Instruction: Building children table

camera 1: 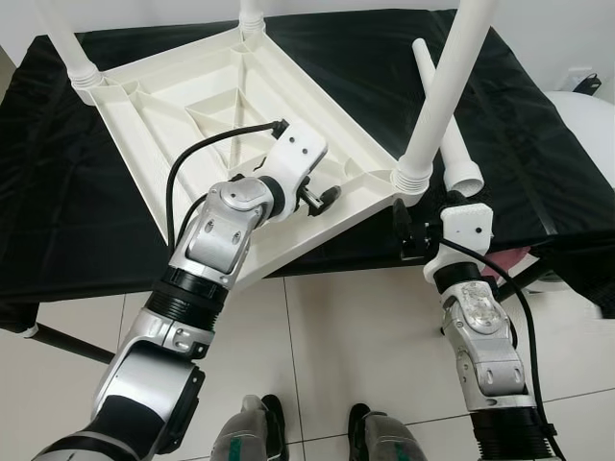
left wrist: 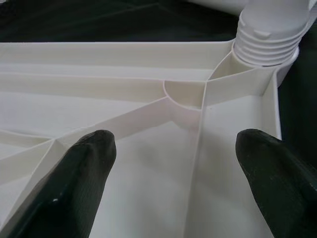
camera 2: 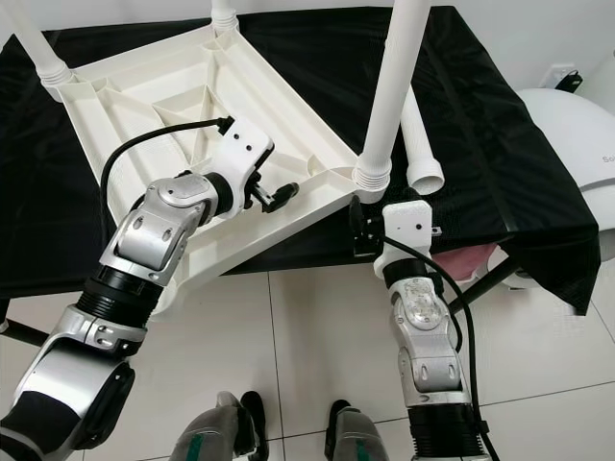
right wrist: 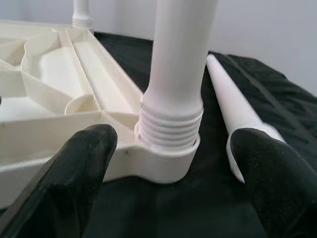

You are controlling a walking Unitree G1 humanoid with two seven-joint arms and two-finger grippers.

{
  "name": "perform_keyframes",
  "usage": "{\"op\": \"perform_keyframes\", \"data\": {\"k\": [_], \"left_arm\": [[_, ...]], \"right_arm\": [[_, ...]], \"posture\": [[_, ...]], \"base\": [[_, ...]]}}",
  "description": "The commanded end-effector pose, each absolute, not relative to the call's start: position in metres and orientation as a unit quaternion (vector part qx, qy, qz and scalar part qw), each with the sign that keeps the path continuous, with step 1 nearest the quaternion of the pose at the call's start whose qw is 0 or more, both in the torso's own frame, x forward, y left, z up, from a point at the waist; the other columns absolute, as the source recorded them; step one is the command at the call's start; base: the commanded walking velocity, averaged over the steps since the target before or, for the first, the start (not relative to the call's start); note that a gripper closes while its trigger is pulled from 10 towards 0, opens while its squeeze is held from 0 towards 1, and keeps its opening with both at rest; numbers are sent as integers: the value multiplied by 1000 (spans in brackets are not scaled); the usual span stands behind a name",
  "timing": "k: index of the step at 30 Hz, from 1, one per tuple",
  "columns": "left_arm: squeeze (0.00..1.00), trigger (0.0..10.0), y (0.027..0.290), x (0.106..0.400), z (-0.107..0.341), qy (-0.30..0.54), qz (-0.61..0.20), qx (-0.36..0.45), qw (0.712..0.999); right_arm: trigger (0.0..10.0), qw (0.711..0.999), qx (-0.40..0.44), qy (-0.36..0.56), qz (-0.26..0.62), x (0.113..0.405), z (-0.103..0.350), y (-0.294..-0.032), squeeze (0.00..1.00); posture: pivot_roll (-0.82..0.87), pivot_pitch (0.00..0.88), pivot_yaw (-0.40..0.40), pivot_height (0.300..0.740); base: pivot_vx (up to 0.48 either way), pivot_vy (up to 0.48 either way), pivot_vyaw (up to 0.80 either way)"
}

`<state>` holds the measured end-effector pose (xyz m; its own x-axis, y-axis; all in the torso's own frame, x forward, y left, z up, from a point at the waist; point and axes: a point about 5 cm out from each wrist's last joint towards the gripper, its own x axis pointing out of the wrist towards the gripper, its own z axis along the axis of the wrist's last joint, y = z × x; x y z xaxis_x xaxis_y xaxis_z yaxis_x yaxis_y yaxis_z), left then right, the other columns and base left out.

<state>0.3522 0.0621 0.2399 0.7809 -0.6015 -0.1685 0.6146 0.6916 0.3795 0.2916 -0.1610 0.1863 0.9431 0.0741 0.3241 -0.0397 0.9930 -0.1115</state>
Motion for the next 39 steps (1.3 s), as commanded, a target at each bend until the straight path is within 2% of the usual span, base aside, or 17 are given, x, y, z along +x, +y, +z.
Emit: {"op": "perform_keyframes", "data": {"k": [1, 11, 15, 25, 32, 39], "left_arm": [[0, 10000, 59, 349, 240, 18, -343, 213, 915], [0, 10000, 54, 338, 237, 19, -370, 216, 904], [0, 10000, 42, 322, 232, 19, -411, 207, 888], [0, 10000, 25, 309, 218, 32, -452, 207, 867], [0, 10000, 19, 308, 209, 48, -461, 210, 861], [0, 10000, 16, 313, 198, 82, -444, 206, 868]], "right_arm": [[10000, 984, -48, -170, 32, 292, 187, -162, 0], [10000, 982, -46, -176, 45, 300, 194, -169, 0], [10000, 981, -54, -181, 49, 305, 199, -176, 0], [10000, 980, -56, -187, 48, 307, 203, -178, 0], [10000, 979, -56, -189, 51, 307, 203, -179, 0], [10000, 978, -56, -192, 55, 307, 204, -179, 0]], "posture": [[-109, 178, 57, 740], [-97, 181, 54, 740], [-94, 186, 50, 740], [-96, 191, 53, 740], [-103, 188, 60, 740], [-109, 187, 62, 740]], "base": [[0, 0, 0], [0, 0, 0], [0, 0, 0], [0, 0, 0], [0, 0, 0], [0, 0, 0]]}}
